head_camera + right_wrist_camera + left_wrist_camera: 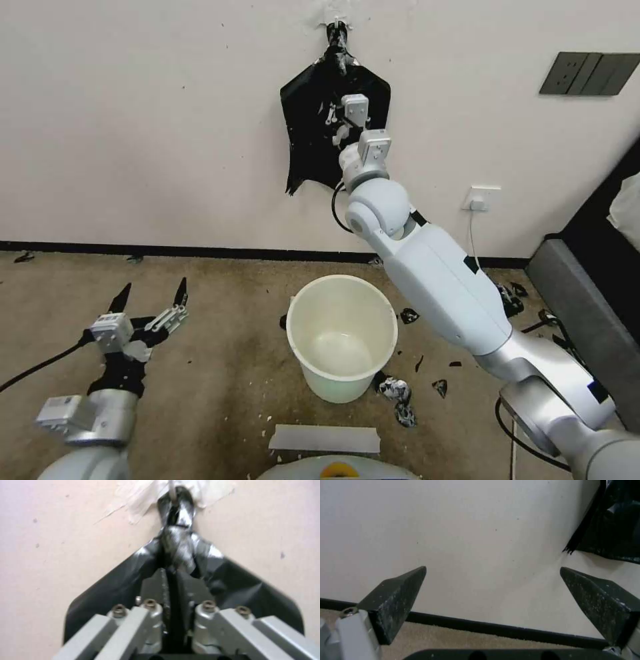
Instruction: Place a trash bag onto the trash bin.
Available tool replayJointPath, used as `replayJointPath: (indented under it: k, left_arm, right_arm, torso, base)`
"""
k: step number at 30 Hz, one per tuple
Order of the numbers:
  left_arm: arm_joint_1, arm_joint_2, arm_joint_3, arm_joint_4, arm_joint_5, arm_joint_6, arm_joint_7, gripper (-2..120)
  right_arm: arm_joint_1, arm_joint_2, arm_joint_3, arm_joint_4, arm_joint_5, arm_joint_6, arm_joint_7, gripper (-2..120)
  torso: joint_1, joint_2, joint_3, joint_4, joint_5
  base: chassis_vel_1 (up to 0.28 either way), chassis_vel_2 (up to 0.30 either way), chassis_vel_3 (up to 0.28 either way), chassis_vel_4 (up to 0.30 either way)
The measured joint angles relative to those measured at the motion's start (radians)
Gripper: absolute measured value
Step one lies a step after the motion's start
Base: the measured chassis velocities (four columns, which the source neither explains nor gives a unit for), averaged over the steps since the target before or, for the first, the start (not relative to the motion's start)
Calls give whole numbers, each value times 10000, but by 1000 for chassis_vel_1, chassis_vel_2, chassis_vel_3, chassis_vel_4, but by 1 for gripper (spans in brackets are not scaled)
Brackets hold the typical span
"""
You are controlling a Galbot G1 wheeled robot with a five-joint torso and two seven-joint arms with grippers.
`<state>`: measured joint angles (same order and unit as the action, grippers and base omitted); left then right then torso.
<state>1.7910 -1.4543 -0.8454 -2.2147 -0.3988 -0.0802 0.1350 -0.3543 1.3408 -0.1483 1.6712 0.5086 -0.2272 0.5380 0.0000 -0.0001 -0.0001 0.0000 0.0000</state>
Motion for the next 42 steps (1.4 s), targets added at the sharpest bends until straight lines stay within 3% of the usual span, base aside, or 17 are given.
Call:
replayJointPath:
  k: [11,14,16,18,20,29,35,42]
  left_arm:
    - [-22,-7,6,61,-5,8,-6,100]
    - [-15,-9,-10,65,-12,6,-8,100]
    - [-13,-10,-14,68,-15,4,-8,100]
    - [-12,-9,-16,71,-21,3,-9,100]
    - [-15,-2,-15,92,-23,1,-10,100]
    - [-27,-41,38,98,-24,1,-11,100]
    - [20,-63,27,102,-29,1,-11,100]
    - [35,-70,29,78,-35,1,-12,100]
  right_arm:
    - [1280,284,-298,-1368,-139,-145,216,61]
    - [1374,332,-328,-1620,-163,-141,216,69]
    - [1391,344,-331,-1693,-167,-138,218,68]
    - [1406,360,-329,-1792,-173,-132,228,66]
    - [1417,370,-307,-1841,-177,-126,242,54]
    - [1586,400,-336,-1953,-157,-125,283,28]
    - [1597,419,-351,-2024,-148,-128,285,3]
    - [1562,427,-360,-2164,-148,-128,285,0]
  torso:
    - [0,0,1,1,-1]
    - [0,0,1,0,0]
    - [0,0,0,1,0]
    - [0,0,0,0,0]
    - [0,0,1,0,0]
    - [0,0,1,-1,0]
    - [0,0,0,0,0]
    - [0,0,1,0,0]
  base:
    - [0,0,0,0]
    - [0,0,0,0]
    - [0,0,0,0]
    - [0,0,0,0]
    - [0,0,0,0]
    - [0,0,0,0]
    - [0,0,0,0]
    - [0,0,0,0]
